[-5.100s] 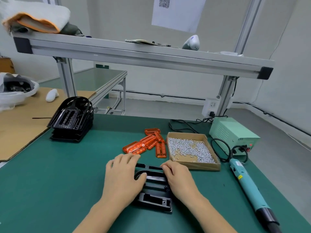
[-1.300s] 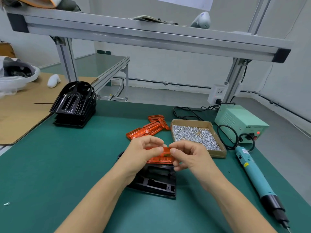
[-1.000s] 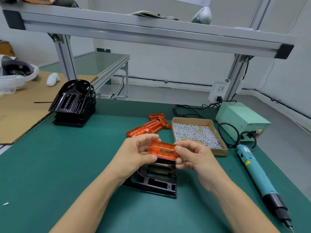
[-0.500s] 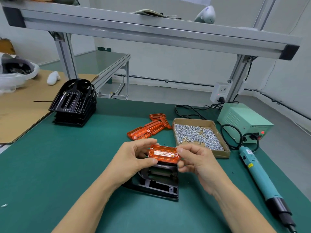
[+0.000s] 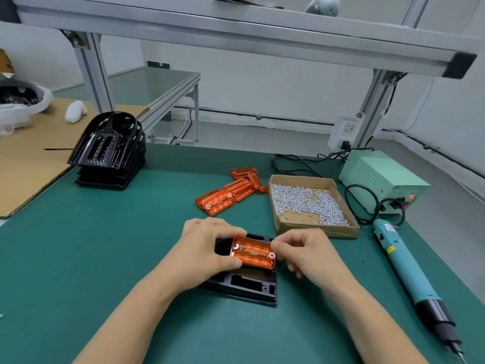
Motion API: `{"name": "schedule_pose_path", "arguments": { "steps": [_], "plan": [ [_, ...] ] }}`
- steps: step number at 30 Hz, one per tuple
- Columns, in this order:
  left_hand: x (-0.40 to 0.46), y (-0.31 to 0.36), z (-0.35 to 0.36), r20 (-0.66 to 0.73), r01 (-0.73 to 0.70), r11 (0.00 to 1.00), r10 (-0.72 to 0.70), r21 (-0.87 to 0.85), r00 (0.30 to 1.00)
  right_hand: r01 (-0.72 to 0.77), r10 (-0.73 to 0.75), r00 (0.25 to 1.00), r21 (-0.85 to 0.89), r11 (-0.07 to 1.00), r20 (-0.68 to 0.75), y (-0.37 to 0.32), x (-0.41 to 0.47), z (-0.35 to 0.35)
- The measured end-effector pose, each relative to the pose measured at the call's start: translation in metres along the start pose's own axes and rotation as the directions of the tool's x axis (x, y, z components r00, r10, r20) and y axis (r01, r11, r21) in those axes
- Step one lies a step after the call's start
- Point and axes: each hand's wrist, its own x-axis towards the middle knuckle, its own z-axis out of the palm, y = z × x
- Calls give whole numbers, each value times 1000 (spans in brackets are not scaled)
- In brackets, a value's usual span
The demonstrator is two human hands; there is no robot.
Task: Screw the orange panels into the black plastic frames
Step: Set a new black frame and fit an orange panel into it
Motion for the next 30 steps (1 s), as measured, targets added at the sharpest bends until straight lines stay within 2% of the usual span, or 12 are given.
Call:
{"name": "schedule_pose_path", "arguments": {
  "steps": [7, 11, 20, 24, 30],
  "plan": [
    [0, 1, 0, 6, -42, 997, 42, 61, 999, -38, 38, 999, -133, 990, -6, 2, 1, 7],
    [2, -4, -3, -1, -93, 991, 93, 95, 996, -15, 6, 999, -236, 972, -40, 3, 1, 10],
    [7, -7, 4, 48, -101, 964, 92, 248, 995, 9, -4, 1000, -267, 964, 18, 2, -1, 1],
    [8, -9, 5, 56, -93, 966, 82, 242, 995, 18, -7, 999, -259, 966, 44, 5, -4, 2],
    [8, -6, 3, 52, -53, 984, 45, 168, 998, 63, -73, 997, -301, 951, -23, 9, -1, 15]
  ]
}}
